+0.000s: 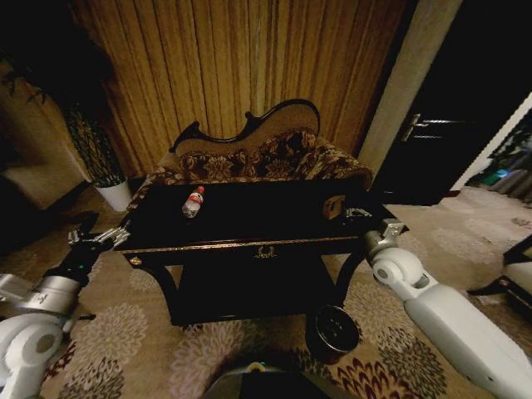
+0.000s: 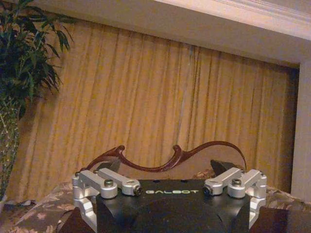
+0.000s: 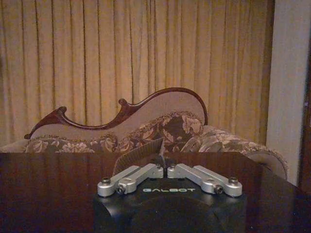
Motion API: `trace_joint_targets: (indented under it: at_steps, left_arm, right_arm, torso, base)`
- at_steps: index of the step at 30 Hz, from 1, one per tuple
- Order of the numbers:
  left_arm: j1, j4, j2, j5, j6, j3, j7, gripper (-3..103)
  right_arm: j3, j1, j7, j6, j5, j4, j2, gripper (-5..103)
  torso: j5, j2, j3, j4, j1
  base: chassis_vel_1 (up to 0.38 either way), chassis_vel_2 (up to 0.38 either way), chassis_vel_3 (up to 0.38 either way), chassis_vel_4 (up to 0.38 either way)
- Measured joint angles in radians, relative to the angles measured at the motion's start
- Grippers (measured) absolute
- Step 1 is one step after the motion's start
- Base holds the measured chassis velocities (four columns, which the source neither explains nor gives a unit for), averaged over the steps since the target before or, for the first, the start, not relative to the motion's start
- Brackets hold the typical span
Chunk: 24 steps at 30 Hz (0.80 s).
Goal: Move to the front of the table and place the trash on the table into the trash bin.
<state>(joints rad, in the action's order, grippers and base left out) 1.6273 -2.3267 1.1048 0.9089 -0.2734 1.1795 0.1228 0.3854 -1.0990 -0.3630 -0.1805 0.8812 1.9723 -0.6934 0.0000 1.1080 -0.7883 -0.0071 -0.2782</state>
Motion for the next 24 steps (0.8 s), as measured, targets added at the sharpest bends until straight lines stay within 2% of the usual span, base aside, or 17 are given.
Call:
trace_joint_targets:
  at_steps: [24]
  left_arm:
    - [0.017, -0.030, 0.024, -0.006, -0.001, -0.001, 0.005, 100]
  right_arm:
    - [0.002, 0.000, 0.004, 0.004, 0.004, -0.003, 0.007, 0]
  torso:
    - [0.0000, 0.000, 0.000, 0.0000, 0.000]
  base:
    - [0.084, -0.080, -0.086, 0.084]
